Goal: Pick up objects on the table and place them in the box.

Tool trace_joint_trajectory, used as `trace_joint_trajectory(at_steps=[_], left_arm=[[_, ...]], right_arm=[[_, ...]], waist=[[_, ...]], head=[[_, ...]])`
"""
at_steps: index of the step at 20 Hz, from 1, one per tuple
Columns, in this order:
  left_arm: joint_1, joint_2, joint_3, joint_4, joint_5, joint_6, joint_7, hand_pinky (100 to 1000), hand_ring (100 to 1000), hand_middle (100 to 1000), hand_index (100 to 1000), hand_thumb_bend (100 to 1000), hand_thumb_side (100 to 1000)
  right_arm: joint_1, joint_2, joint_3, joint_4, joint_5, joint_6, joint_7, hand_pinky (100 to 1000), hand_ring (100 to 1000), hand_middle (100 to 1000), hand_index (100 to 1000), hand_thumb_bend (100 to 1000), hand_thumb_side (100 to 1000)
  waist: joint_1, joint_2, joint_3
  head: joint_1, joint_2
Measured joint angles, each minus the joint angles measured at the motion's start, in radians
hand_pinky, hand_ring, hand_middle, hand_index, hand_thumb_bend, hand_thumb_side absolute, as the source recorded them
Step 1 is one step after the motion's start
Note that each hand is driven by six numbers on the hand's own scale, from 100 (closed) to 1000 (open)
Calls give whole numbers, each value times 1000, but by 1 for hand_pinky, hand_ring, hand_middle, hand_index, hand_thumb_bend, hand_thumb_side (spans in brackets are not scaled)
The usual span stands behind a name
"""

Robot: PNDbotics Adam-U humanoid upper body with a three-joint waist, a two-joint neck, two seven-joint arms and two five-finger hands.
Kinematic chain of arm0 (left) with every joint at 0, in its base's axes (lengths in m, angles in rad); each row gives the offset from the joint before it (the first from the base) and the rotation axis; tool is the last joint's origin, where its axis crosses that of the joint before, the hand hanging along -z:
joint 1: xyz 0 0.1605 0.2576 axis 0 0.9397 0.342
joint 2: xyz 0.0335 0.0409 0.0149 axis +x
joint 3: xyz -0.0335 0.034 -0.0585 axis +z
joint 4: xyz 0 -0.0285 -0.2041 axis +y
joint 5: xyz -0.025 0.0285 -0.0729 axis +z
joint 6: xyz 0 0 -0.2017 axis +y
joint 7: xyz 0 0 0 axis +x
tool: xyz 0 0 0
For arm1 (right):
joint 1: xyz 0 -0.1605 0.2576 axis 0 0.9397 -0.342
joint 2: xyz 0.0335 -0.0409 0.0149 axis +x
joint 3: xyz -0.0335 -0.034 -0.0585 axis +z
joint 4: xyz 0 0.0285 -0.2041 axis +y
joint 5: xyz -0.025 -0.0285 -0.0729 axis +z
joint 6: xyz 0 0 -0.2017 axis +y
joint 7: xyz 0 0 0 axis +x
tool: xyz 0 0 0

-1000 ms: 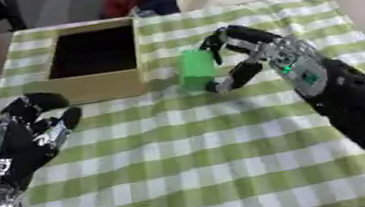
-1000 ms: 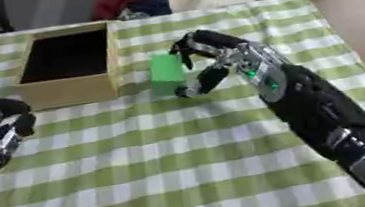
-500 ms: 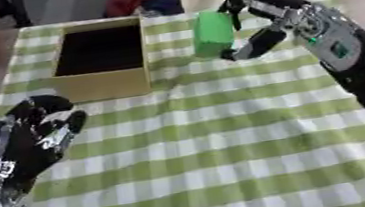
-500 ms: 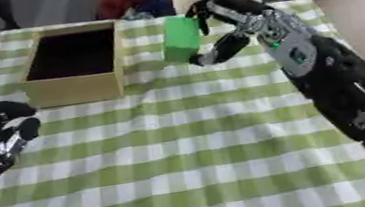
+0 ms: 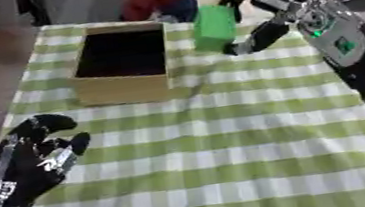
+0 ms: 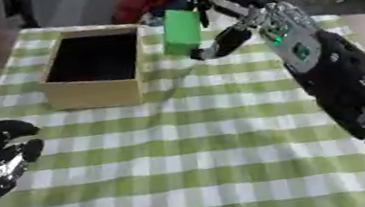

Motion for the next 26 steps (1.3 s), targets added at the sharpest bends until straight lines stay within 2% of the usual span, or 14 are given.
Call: trace_joint_trajectory(at_steps=[7, 12, 22, 26], left_arm=[[-24, 0, -17, 0, -7, 0, -21, 496, 703, 591, 625, 594, 244], [-26, 0, -20, 0, -8, 0, -27, 496, 703, 591, 625, 595, 245], [-25, 0, -26, 0, -12, -1, -34, 496, 702, 590, 624, 596, 245], [-25, -1, -30, 1, -16, 0, -35, 496, 702, 590, 624, 597, 245]], right_arm=[[-56, 1, -26, 46, 19, -14, 1, 787, 665, 401, 570, 491, 164], [-91, 10, -36, 73, 26, -28, 3, 788, 668, 413, 586, 474, 168], [-146, 94, -30, 146, 52, -68, 42, 795, 680, 451, 632, 443, 204], [-147, 120, -24, 164, 57, -84, 58, 802, 695, 513, 693, 446, 245]], waist=[[-22, 20, 71], [-31, 28, 104], [-34, 35, 122], [-34, 36, 123]], head=[[-30, -33], [-51, -38], [-89, -38], [-92, -36]])
